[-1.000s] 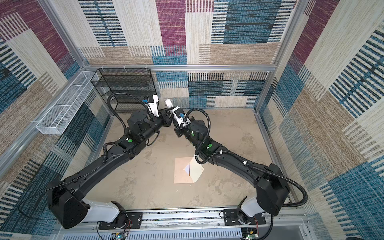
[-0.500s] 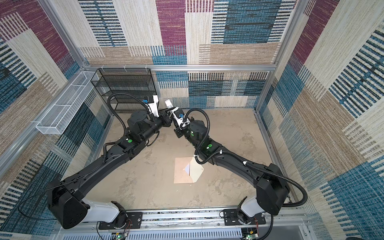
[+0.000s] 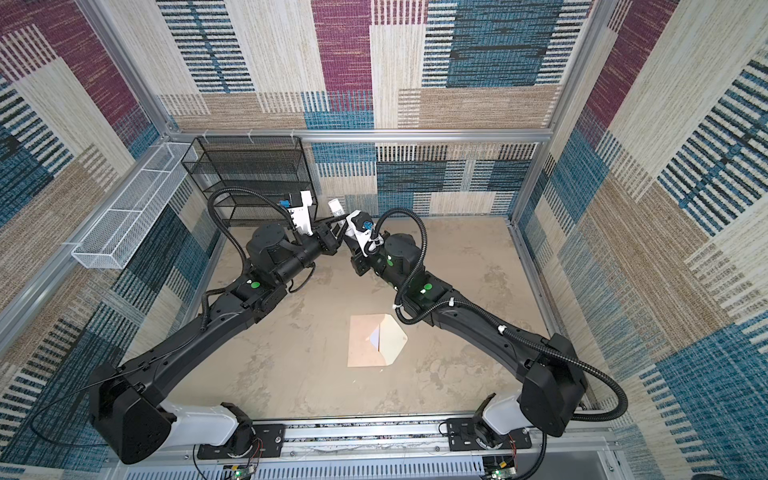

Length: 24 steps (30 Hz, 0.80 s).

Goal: Place the letter into the envelope and seal it

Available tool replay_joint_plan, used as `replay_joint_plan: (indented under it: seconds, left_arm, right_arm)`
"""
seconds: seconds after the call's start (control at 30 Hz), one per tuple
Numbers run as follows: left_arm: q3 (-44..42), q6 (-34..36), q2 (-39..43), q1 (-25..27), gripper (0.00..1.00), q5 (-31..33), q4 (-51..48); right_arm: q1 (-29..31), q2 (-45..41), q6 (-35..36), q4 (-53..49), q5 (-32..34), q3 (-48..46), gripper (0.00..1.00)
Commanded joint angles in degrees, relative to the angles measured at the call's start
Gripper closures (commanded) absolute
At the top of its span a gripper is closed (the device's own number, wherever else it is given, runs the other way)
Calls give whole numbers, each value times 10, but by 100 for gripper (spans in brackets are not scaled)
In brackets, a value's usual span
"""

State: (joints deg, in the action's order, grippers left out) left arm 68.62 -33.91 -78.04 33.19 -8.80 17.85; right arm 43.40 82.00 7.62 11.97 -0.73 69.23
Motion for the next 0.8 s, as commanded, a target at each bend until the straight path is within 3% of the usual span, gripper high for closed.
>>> replay_joint_plan:
  seconds: [0.0,0.2,0.47,0.67,0.77]
  left_arm:
    - [-7,-51,-6,-12,100,-118,29]
    - [-58,-178,-18,-47,100,-310,226]
    - [-81,-221,-11,-56,100,-427,306]
    - [-81,-197,-3,-57,100,-434,282]
    - [-82,-174,5,-57,100,-417,261]
  right_arm:
    - [-9,-14,-72,23,-211,21,90]
    - [-59,-25,-175,29,-419,37,92]
    - [-115,-15,-299,60,-604,39,90]
    - [-120,0,-262,-3,-630,56,82]
    - [-121,-3,-197,-53,-600,58,68]
